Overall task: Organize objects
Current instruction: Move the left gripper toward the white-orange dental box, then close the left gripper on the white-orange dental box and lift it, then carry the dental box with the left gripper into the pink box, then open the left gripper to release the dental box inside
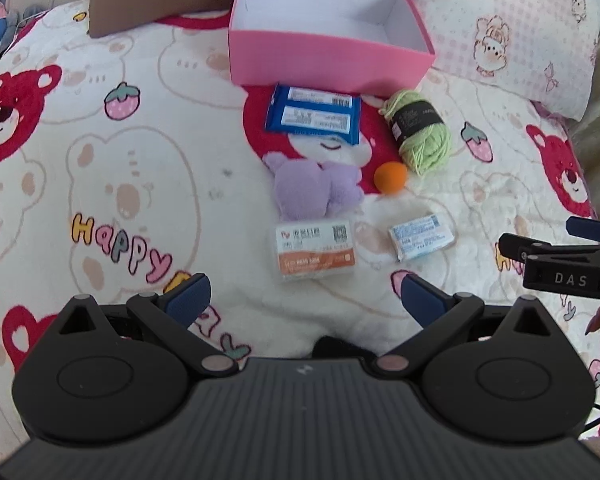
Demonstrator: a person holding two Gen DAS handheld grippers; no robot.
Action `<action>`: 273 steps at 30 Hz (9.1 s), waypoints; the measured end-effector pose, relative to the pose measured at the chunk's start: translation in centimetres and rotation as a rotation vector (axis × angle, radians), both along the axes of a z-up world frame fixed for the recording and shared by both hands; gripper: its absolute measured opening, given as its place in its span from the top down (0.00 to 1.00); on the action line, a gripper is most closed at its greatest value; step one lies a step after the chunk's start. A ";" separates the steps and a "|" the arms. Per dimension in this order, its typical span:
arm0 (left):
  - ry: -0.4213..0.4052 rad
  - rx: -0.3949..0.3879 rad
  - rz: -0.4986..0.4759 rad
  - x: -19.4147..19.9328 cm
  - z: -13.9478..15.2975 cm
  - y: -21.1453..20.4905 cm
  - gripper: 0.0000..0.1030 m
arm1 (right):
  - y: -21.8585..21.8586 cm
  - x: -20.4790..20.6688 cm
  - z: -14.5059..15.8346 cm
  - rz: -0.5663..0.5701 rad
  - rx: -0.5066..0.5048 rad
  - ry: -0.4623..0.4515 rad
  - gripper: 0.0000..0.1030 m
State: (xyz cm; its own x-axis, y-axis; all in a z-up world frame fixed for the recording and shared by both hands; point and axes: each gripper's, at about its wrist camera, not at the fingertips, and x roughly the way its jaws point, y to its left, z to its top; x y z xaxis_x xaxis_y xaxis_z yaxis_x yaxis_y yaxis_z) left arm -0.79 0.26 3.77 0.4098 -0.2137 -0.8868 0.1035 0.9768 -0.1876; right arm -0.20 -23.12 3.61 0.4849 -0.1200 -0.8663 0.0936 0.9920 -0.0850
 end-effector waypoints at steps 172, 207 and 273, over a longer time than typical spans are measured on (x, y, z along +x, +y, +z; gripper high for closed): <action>-0.278 -0.196 -0.105 9.5 3.5 0.7 0.62 | 9.0 7.4 1.5 0.492 -0.018 -0.341 0.27; -0.180 -0.148 -0.038 34.0 -1.6 -2.4 0.60 | 1.9 30.0 -3.3 0.449 0.034 -0.239 0.27; -0.065 -0.079 0.053 40.4 -7.6 -2.5 0.55 | -0.5 34.1 -1.5 0.492 0.151 -0.049 0.39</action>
State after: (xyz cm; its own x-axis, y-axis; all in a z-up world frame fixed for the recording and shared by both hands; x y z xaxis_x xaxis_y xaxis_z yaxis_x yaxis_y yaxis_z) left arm 39.63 -2.21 -3.81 0.4786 -0.2584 -0.8392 0.0664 0.9636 -0.2588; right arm 33.94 -23.62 2.14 0.4929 0.2570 -0.8313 -0.3866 0.9206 0.0554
